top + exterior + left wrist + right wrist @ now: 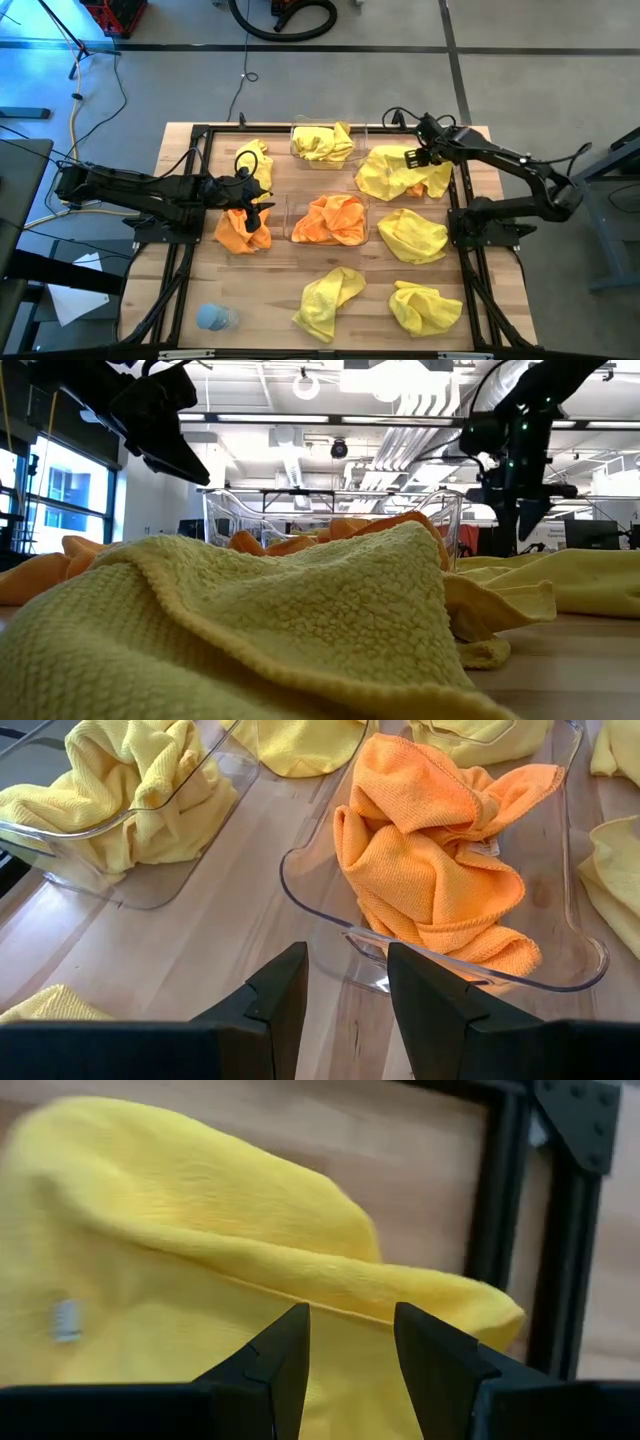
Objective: Sort microfiber towel by color & place in baskets
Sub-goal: Put the yellow microfiber towel into the top transparent bin
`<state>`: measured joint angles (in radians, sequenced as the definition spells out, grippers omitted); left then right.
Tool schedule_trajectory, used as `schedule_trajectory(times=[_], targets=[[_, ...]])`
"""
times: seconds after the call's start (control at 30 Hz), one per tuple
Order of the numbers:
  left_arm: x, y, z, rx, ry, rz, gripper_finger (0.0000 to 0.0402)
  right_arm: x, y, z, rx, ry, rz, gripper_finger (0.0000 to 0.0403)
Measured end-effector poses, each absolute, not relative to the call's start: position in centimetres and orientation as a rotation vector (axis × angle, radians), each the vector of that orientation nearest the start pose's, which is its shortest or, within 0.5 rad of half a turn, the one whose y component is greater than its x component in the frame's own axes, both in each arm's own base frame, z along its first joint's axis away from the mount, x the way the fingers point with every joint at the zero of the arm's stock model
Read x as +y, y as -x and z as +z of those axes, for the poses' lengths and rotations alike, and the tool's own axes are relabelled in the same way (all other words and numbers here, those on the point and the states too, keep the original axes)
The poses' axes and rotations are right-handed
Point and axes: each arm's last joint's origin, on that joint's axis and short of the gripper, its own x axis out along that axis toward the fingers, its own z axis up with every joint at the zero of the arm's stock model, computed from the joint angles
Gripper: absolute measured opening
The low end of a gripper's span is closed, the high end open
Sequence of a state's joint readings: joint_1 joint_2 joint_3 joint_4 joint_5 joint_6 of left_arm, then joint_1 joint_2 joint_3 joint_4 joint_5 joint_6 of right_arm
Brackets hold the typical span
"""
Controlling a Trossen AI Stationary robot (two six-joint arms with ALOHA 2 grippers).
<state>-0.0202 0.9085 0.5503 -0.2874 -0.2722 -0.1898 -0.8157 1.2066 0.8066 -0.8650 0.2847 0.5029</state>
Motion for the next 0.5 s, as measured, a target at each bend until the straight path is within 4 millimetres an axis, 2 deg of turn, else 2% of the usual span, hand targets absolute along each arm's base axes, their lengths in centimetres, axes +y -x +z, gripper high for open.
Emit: schedule_trajectory(times=[0.17,0.5], targets=[[0.4,-18.5,22.4,0.614,0.088,0.303,0.0126,-16.0,-12.3,21.0,1.099,-0.840,-1.351,0.0144],[0.4,-18.5,22.4,0.615,0.088,0.302,0.0126,-17.1,-12.1,19.8,1.185,-0.792,-1.368,0.0144]])
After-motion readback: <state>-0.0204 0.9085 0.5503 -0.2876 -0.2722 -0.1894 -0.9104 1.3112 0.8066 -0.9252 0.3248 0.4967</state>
